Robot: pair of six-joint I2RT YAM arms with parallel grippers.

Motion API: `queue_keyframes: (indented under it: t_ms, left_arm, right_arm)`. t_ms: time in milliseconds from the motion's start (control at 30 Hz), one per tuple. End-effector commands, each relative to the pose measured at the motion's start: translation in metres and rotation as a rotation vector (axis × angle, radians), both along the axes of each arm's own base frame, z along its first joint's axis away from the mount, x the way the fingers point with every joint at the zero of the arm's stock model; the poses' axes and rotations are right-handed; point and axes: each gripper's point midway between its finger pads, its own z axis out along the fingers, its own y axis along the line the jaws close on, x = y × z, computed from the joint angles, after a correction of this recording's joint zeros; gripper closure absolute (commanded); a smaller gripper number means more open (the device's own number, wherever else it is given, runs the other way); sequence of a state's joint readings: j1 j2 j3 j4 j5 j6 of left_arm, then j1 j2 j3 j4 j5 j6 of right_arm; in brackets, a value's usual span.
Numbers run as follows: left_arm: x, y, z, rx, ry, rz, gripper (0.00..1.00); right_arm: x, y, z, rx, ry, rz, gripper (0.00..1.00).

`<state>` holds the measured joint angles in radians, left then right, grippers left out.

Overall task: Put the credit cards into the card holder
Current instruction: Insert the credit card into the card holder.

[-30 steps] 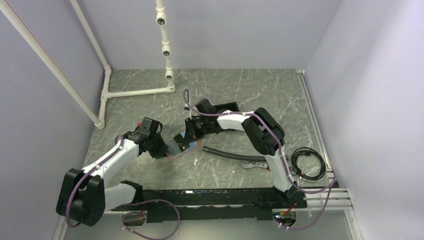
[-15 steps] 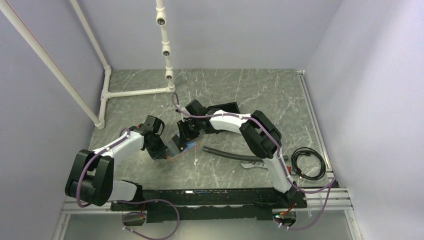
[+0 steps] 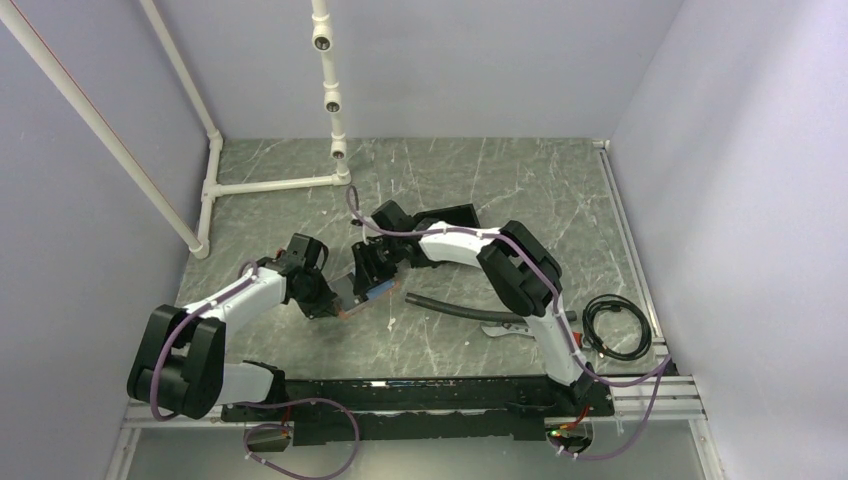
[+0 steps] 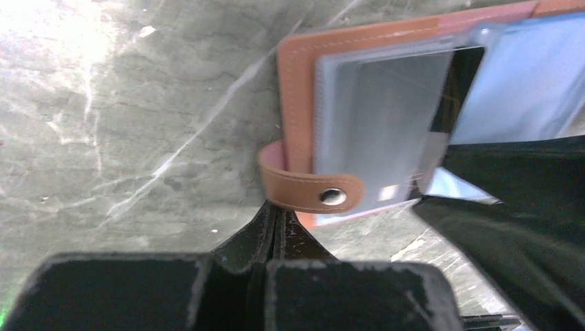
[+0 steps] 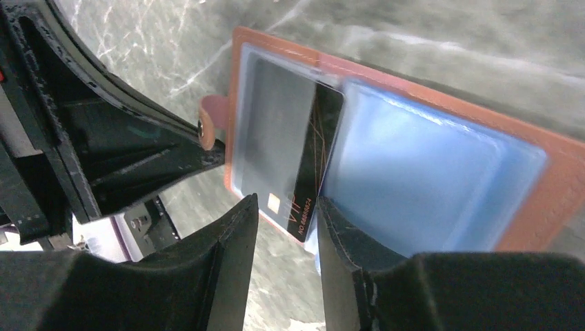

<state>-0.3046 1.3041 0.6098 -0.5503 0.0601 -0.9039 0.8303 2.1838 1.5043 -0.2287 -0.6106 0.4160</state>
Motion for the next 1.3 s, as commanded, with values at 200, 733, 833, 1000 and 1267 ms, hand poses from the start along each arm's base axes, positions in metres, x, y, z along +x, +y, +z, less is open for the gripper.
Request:
queue_keyframes:
  t_ms: [200, 733, 833, 1000, 1267]
  left_arm:
    - [-0.002, -0.005, -0.006, -0.031, -0.014, -0.003, 1.00]
    - [0.003, -0.012, 0.054, -0.100, -0.166, -0.042, 0.58]
    - [0.009, -0.018, 0.068, -0.134, -0.226, -0.076, 0.48]
    - [0.028, -0.061, 0.102, -0.346, -0.381, -0.264, 0.36]
    - [0.065, -0.112, 0.098, -0.520, -0.351, -0.429, 0.48]
  right_arm:
    - [-0.024, 0.024, 0.020, 0.117, 0.007, 0.090, 0.61]
    - [0.103, -0.133, 0.085, -0.316, -0.340, -0.308, 0.11]
    - [0.112, -0.144, 0.087, -0.275, -0.323, -0.331, 0.10]
    - [0.129, -0.166, 0.084, -0.281, -0.311, -0.394, 0.09]
    - [0.139, -0.164, 0.065, -0.222, -0.238, -0.395, 0.08]
